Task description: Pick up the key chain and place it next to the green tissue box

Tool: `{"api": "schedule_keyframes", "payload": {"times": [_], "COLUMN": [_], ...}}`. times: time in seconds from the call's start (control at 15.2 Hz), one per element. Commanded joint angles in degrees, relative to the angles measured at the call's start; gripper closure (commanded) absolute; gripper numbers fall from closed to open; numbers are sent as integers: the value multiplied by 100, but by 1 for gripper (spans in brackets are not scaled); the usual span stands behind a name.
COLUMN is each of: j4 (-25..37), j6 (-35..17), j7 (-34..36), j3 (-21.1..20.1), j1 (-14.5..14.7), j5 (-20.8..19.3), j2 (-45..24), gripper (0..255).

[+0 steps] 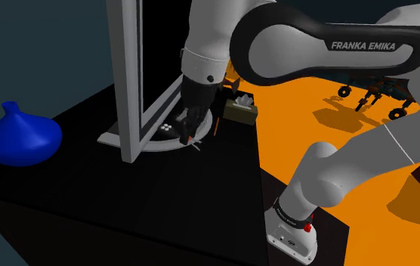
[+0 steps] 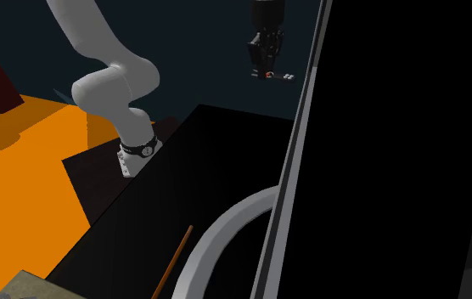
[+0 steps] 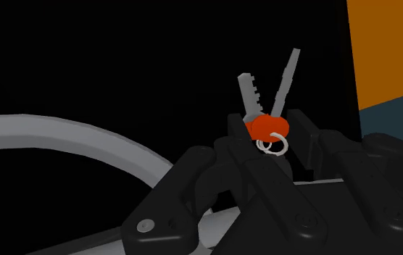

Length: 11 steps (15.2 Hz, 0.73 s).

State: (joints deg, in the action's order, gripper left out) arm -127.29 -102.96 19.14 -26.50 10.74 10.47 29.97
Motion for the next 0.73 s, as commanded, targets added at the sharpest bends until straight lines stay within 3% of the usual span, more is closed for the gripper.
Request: {"api": "schedule_keyframes", "payload": {"times": [0.0, 0.66], "j4": [109, -597], "j6": [113, 157], "j7": [-14, -1465], "j3": [29, 1276], "j1": [-11, -337], "j5": [-16, -400], "j2": [0, 636], "gripper": [255, 255]}}
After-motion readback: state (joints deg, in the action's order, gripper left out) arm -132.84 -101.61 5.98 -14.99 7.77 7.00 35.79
